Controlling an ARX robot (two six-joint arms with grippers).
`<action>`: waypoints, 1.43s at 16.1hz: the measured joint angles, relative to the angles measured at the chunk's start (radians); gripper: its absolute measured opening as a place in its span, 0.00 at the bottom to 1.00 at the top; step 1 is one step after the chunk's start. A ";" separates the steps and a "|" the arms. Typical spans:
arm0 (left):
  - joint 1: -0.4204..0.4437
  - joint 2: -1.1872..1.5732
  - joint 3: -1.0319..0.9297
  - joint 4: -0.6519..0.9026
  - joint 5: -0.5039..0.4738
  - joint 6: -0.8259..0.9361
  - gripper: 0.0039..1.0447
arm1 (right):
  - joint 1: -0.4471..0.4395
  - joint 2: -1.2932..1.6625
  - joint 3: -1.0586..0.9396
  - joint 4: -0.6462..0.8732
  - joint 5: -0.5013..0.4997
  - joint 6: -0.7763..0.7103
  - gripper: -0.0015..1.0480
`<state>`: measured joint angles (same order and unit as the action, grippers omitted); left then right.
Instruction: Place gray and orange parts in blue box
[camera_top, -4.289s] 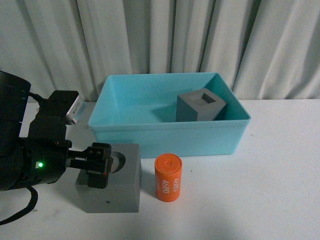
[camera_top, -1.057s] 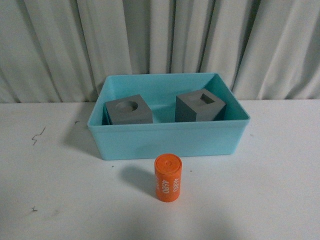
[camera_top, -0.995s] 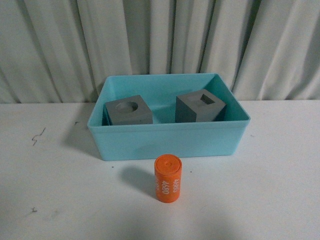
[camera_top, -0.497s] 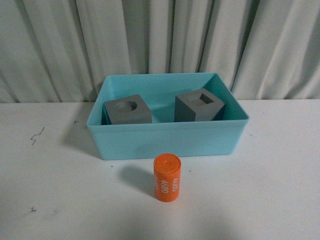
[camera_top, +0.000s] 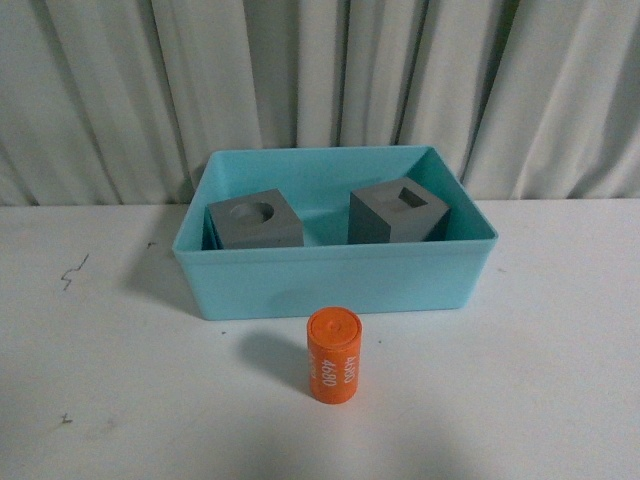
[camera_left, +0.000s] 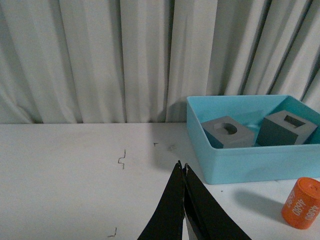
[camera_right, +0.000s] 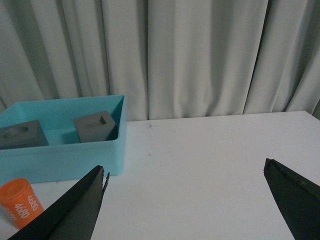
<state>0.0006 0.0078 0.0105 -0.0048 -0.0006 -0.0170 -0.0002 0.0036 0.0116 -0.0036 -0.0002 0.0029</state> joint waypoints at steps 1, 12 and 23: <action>0.000 0.000 0.000 0.000 0.000 0.000 0.01 | 0.000 0.000 0.000 0.000 0.000 0.000 0.94; 0.000 0.000 0.000 0.000 0.002 0.000 0.64 | -0.082 0.340 0.177 -0.276 -0.054 0.112 0.94; 0.000 0.000 0.000 0.001 0.000 0.001 0.94 | 0.442 1.738 0.872 0.179 -0.184 -0.181 0.94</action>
<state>0.0006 0.0078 0.0105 -0.0036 -0.0002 -0.0162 0.4419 1.7412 0.8841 0.1749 -0.1841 -0.1780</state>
